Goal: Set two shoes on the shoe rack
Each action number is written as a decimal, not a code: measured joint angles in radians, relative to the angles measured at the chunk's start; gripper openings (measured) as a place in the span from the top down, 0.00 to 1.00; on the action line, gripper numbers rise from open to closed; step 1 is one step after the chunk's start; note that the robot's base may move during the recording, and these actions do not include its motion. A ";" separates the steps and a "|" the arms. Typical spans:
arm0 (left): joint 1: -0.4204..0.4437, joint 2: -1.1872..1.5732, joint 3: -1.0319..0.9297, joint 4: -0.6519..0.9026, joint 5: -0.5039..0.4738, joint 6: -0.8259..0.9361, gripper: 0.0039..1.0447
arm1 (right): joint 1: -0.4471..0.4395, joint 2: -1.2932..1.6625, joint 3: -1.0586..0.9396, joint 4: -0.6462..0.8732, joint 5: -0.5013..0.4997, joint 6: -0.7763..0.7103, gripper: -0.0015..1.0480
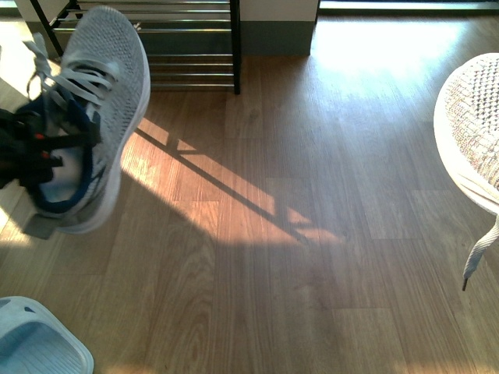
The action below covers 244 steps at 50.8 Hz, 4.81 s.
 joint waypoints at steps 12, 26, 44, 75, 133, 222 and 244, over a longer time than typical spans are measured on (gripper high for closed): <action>-0.063 -0.418 -0.149 -0.147 -0.125 -0.027 0.99 | 0.000 0.000 0.000 0.000 0.000 0.000 0.99; -0.082 -0.525 -0.179 -0.177 -0.164 -0.017 0.99 | 0.000 0.000 0.000 0.000 0.000 0.000 0.99; -0.080 -0.525 -0.180 -0.177 -0.166 -0.017 0.99 | 0.000 -0.002 0.000 0.000 -0.007 0.000 0.99; -0.083 -0.524 -0.180 -0.177 -0.158 -0.011 0.99 | -0.001 -0.001 0.000 0.000 0.001 0.000 0.99; -0.087 -0.524 -0.180 -0.179 -0.157 -0.007 0.99 | -0.003 -0.001 0.000 0.000 0.008 0.000 0.99; -0.082 -0.525 -0.180 -0.179 -0.165 -0.010 0.99 | 0.007 0.026 -0.025 0.138 -0.077 -0.033 0.99; -0.082 -0.525 -0.180 -0.179 -0.165 -0.010 0.99 | 0.612 0.813 0.543 0.390 0.436 0.105 0.99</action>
